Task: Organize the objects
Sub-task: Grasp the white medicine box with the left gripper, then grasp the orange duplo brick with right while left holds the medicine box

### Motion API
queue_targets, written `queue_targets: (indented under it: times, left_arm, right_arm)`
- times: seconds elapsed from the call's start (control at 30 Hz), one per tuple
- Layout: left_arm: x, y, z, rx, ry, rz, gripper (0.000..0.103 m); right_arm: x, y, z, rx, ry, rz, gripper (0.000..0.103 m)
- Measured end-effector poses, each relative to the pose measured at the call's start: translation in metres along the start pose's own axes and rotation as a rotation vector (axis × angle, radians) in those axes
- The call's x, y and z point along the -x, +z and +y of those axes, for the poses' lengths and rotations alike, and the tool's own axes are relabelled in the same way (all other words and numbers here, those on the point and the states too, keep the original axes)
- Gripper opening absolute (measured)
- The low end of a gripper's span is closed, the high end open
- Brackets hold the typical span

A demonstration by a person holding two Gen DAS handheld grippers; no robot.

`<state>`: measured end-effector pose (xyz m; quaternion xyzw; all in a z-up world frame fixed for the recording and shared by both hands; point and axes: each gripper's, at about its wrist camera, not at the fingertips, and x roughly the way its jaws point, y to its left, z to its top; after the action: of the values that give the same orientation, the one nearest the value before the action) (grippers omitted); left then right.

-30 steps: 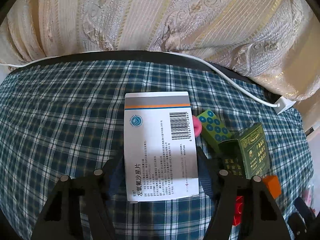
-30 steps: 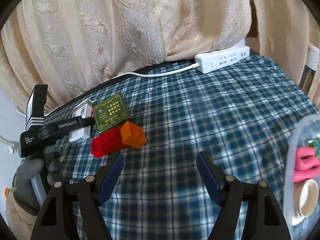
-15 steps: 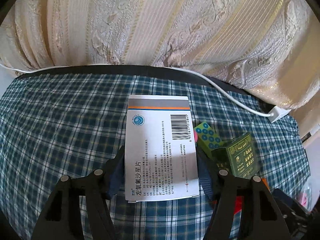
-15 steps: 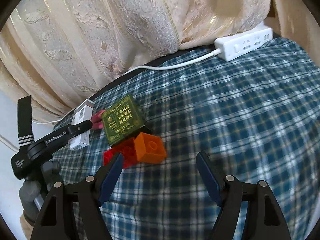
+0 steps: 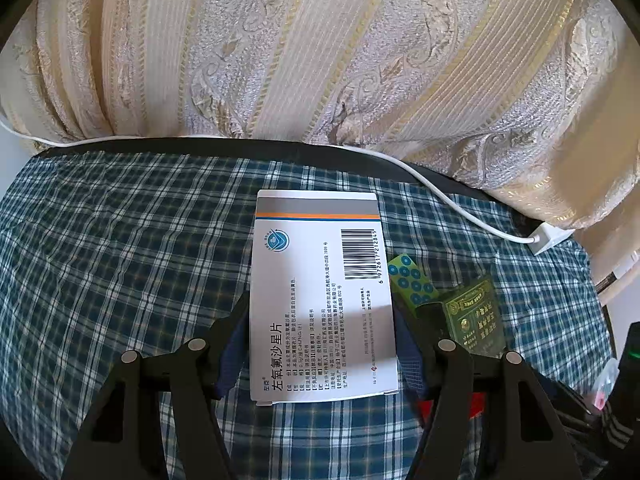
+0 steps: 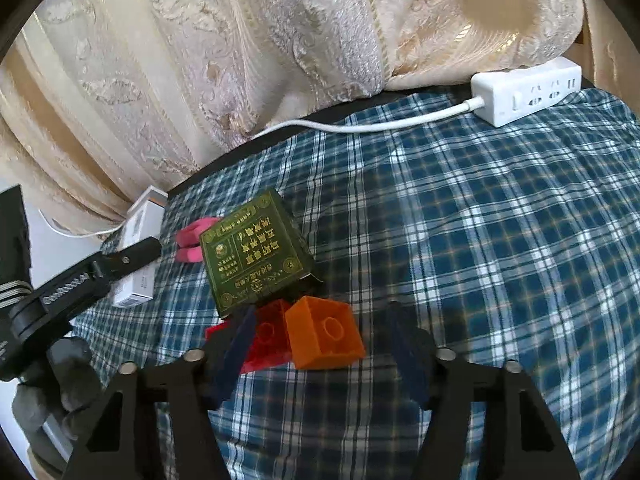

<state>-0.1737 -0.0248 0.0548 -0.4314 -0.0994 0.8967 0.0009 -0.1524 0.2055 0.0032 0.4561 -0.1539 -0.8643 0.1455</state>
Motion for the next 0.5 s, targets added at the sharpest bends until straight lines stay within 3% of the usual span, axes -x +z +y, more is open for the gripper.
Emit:
queue_targets:
  times: [0.07,0.2,0.27,0.5]
  left_arm:
    - [0.001,-0.001,-0.002,-0.005,-0.002,-0.001,0.066]
    - [0.002,-0.004,-0.007,-0.018,-0.001,0.000,0.066]
    - [0.003,-0.005,-0.009,-0.022,-0.004,0.003,0.066]
    - [0.008,-0.007,-0.017,-0.040,-0.021,-0.002,0.066]
  right_arm:
    - [-0.001,0.000,-0.001,0.003,-0.014,-0.005,0.050]
    - [0.003,-0.001,-0.007,-0.018,-0.009,-0.008,0.041]
    - [0.007,-0.003,-0.008,-0.015,-0.025,-0.013,0.030]
    - [0.023,-0.014,-0.014,-0.033,-0.045,-0.018,0.029]
